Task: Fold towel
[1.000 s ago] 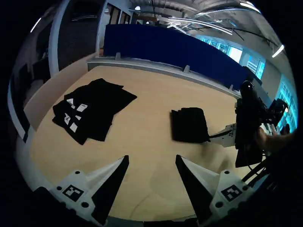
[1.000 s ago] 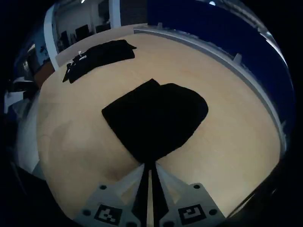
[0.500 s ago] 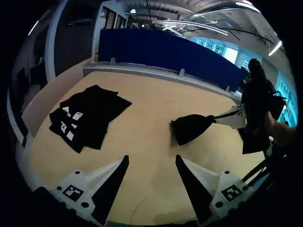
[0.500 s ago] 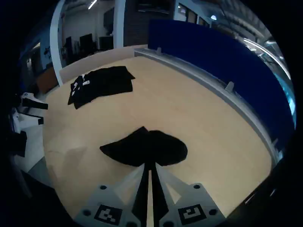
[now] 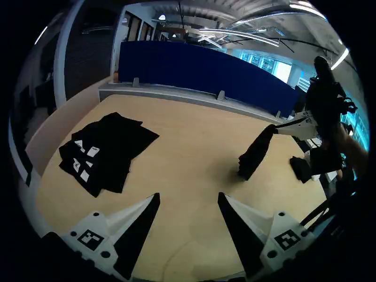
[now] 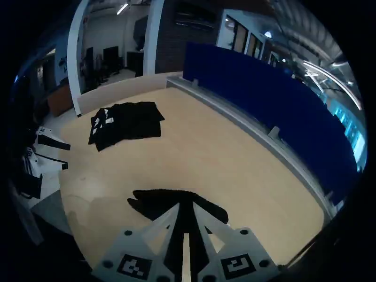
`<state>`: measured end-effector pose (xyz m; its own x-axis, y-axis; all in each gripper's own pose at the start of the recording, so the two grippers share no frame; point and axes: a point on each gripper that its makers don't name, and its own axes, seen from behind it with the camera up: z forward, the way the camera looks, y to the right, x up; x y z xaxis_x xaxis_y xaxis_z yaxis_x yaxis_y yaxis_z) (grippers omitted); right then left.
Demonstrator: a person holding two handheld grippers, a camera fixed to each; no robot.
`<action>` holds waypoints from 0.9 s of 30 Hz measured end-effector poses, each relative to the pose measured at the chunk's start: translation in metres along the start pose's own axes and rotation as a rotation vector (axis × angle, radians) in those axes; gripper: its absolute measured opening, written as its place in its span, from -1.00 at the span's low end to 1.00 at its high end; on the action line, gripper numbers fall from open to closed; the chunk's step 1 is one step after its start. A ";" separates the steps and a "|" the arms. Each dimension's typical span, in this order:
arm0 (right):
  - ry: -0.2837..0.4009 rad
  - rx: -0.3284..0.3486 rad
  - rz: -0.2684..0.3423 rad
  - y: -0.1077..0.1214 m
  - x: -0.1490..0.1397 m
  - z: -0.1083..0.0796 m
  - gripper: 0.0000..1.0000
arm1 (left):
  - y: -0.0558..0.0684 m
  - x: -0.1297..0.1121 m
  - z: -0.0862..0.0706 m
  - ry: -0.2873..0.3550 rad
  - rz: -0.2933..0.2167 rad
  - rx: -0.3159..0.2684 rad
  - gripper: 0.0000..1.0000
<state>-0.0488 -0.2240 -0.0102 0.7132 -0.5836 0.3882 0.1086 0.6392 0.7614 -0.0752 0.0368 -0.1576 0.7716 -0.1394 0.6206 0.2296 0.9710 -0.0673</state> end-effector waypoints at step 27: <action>-0.015 -0.078 0.035 0.104 -0.036 -0.069 -0.91 | 0.021 0.014 0.009 0.007 0.030 -0.024 0.82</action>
<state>-0.0156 -0.1015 0.0191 0.7071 -0.5676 0.4217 0.1385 0.6960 0.7046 -0.0650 0.0569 -0.1433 0.7822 -0.1118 0.6129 0.2203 0.9698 -0.1043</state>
